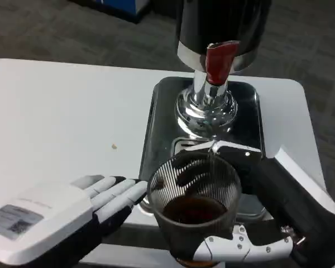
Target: Grasp the cup under the faucet to collect the drink, then remove the cup.
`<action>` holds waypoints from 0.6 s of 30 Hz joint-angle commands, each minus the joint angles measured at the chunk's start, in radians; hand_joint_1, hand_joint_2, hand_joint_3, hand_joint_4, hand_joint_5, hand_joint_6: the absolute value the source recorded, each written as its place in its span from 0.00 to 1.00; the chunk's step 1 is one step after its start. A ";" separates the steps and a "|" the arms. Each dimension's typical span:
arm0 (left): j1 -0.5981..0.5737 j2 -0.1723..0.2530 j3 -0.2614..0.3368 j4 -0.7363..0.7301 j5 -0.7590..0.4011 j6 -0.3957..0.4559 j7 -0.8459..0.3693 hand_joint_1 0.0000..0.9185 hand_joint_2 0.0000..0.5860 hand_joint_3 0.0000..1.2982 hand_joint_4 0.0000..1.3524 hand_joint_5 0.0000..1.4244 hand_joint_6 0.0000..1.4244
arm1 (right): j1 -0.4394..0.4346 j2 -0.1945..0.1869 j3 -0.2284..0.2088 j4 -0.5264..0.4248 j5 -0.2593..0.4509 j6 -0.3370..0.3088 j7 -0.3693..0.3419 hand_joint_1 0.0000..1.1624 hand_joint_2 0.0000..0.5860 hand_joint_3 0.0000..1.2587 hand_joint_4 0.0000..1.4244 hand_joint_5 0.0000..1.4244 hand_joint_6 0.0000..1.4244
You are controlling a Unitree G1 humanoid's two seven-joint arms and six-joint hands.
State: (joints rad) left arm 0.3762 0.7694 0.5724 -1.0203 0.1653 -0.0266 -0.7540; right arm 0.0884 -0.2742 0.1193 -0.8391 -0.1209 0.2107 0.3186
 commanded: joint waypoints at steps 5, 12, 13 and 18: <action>-0.011 -0.001 0.020 -0.023 -0.014 -0.001 -0.020 0.00 0.13 0.00 0.00 0.00 0.00 | 0.009 0.000 -0.013 -0.061 0.032 -0.007 -0.003 0.78 0.24 0.56 0.53 0.66 0.76; -0.013 -0.006 0.024 -0.023 -0.022 0.010 -0.020 0.00 0.13 0.00 0.00 0.00 0.00 | 0.004 0.000 -0.008 -0.059 0.031 -0.003 -0.004 0.78 0.24 0.57 0.53 0.67 0.76; -0.013 -0.006 0.024 -0.023 -0.023 0.010 -0.020 0.00 0.13 0.00 0.00 0.00 0.00 | 0.003 0.000 -0.008 -0.059 0.031 -0.002 -0.004 0.78 0.24 0.57 0.53 0.67 0.76; -0.020 -0.004 0.018 -0.021 -0.025 0.018 -0.021 0.00 0.13 0.00 0.00 0.00 0.00 | 0.002 0.001 -0.008 -0.062 0.032 0.002 -0.005 0.78 0.24 0.57 0.53 0.67 0.76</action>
State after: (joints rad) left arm 0.3509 0.7670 0.5864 -1.0208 0.1541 -0.0149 -0.7629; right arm 0.0948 -0.2813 0.1181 -0.8698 -0.1169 0.2209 0.3187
